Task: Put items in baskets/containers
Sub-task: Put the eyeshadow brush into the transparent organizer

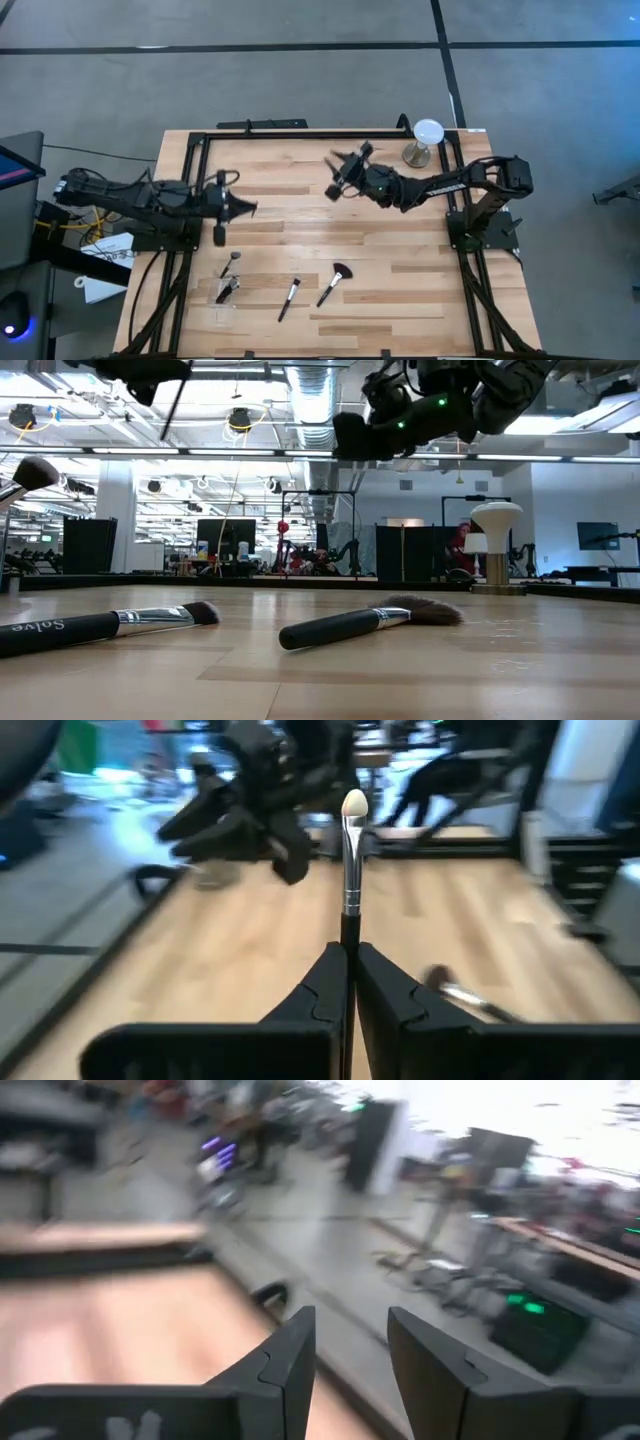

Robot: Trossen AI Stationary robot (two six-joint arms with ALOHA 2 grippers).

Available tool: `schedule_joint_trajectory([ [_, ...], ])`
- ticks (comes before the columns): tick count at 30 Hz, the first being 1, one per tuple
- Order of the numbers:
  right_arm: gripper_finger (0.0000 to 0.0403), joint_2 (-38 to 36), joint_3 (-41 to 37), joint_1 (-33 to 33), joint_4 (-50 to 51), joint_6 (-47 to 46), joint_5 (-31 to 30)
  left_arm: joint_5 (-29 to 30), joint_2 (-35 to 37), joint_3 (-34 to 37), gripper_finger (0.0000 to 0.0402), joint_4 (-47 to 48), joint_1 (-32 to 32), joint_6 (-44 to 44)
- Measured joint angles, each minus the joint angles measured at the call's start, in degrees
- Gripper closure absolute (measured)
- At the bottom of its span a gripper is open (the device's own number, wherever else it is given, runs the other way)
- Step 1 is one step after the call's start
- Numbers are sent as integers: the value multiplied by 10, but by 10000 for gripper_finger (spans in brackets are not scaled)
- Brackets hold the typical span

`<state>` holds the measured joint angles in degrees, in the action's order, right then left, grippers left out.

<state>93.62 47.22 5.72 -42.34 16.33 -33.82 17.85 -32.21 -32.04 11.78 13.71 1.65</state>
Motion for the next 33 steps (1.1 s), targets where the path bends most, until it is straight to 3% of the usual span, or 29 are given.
schedule_joint_trajectory([
  [4, 285, 0, 0, -31, 99, -13, 74, -29, 7, 16, 389, 0, 55, -43],
  [8, 285, 0, 0, -73, 193, -61, 101, -32, 9, 17, 390, -2, 109, -82],
  [11, 285, 0, 0, -112, 253, -96, 99, -36, 16, 17, 390, -3, 142, -109],
  [14, 285, 0, 0, -147, 294, -127, 84, -79, 24, 17, 390, 7, 168, -160],
  [19, 285, 0, 0, -195, 304, -144, 18, -108, 24, 17, 390, 107, 223, -292],
  [26, 285, 0, 0, -247, 262, -212, -26, -40, 22, 54, 391, 116, 317, -301],
  [33, 285, 0, 0, -312, 241, -288, -65, 33, 21, 143, 391, -14, 404, -261],
])
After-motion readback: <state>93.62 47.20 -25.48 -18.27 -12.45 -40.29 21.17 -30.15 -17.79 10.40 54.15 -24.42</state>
